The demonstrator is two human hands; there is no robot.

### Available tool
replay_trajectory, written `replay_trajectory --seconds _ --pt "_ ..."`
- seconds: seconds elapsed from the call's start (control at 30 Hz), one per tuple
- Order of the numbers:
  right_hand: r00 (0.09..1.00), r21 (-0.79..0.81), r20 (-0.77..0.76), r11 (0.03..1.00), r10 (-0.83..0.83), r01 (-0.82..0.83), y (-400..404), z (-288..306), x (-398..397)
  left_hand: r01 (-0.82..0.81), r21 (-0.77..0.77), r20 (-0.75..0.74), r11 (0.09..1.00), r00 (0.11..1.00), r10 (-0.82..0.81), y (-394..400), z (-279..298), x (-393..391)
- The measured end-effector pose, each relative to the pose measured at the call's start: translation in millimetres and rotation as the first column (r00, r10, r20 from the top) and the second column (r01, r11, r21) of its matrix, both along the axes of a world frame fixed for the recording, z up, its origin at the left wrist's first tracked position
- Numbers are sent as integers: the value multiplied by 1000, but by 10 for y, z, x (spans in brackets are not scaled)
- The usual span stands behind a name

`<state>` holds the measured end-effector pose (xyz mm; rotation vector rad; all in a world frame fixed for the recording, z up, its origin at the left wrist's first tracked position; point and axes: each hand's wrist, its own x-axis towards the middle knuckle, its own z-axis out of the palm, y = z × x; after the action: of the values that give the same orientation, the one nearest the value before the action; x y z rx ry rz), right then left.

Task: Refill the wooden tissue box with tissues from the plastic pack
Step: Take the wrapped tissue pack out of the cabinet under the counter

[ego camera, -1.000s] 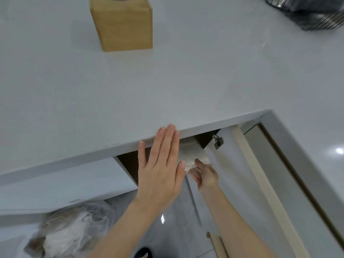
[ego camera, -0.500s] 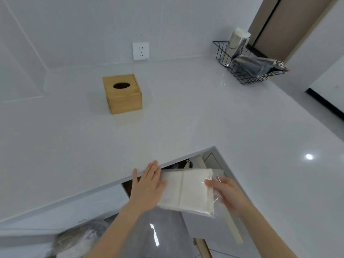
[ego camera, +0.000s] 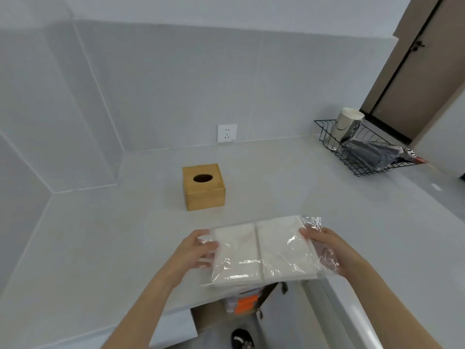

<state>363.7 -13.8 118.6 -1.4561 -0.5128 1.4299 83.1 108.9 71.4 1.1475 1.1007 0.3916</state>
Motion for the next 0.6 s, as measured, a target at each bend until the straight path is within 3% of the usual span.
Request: replay_trajectory --seconds 0.13,0.27,0.37,0.47,0.6 --pt "994 -87 74 994 77 -71 547 -62 325 -28 91 -68 995 997 35 386 16 237" --pt "989 -129 119 989 86 -71 1065 -314 589 -158 157 -152 975 971 182 739 -105 474" --pt "983 -154 146 984 112 -89 1406 -596 691 -258 183 -263 948 917 301 893 -286 538" --pt "943 -215 255 963 214 -161 1653 -801 653 -316 194 -359 929 858 367 950 -469 519" --pt "875 -295 416 947 249 -129 1832 -1027 592 -340 232 -471 911 780 411 960 -578 507"
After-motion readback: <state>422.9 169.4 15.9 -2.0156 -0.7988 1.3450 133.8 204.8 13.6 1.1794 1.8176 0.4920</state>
